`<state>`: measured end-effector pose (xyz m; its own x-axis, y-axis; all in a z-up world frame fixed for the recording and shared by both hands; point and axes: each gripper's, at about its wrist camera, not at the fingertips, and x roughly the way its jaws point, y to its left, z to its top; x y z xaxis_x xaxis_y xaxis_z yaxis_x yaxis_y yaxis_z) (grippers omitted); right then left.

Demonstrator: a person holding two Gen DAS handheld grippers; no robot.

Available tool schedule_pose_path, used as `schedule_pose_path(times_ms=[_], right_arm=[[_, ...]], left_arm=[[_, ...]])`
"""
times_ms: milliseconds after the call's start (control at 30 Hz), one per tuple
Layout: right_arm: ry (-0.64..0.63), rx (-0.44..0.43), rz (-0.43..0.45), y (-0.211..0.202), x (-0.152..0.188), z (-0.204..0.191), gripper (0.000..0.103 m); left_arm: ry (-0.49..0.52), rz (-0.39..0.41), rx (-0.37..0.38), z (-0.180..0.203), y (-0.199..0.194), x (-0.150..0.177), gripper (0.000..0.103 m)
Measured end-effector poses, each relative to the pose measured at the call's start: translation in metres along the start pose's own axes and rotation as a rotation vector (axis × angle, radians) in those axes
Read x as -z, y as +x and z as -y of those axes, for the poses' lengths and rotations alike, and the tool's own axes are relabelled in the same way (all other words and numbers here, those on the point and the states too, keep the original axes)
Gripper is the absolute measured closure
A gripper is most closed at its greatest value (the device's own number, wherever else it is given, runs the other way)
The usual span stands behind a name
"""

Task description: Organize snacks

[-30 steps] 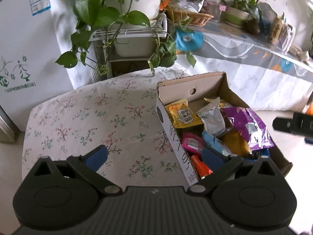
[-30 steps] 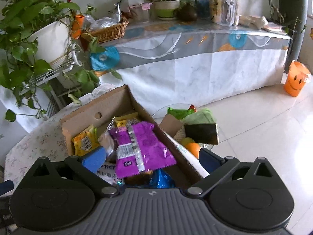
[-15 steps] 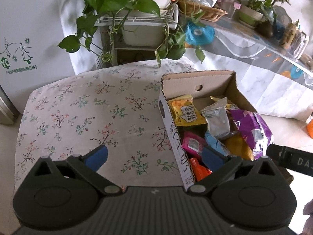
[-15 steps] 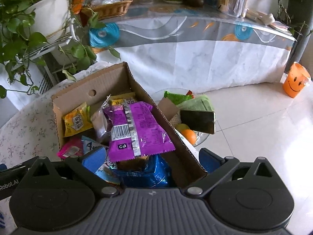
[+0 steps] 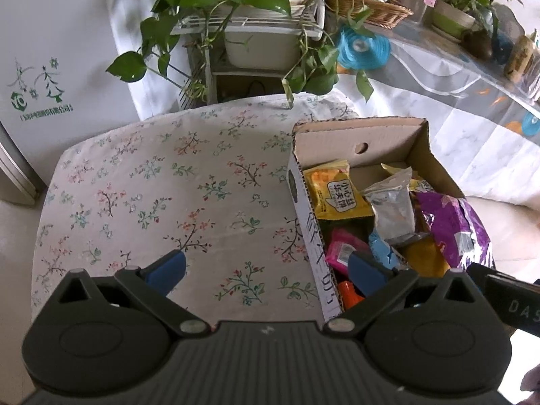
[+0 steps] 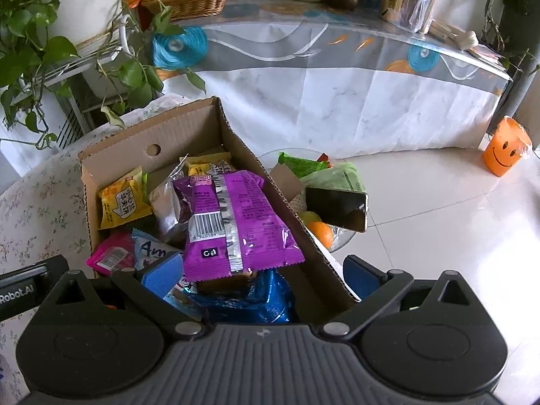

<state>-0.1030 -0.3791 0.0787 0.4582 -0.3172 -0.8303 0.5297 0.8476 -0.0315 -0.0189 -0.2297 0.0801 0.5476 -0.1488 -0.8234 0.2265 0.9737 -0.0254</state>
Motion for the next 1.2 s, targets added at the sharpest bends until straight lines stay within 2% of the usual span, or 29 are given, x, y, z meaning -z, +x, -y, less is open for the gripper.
schedule_pose_path(times_ms=[233,533,867,1200], right_arm=[[0.014,-0.018,-0.012,0.003,-0.003,-0.001,0.0],[0.005,-0.021,-0.021,0.006,-0.006,-0.003,0.0],[-0.041,-0.036,-0.052,0.017,-0.014,-0.005,0.0],[-0.07,-0.048,-0.079,0.023,-0.018,-0.005,0.0]], left_arm=[[0.041,-0.004,-0.046,0.013,0.003,0.001,0.001],[0.045,-0.012,-0.052,0.02,0.003,-0.003,0.001],[0.012,-0.072,-0.077,0.02,0.013,-0.003,0.002],[0.009,-0.109,-0.072,0.022,0.019,-0.003,0.002]])
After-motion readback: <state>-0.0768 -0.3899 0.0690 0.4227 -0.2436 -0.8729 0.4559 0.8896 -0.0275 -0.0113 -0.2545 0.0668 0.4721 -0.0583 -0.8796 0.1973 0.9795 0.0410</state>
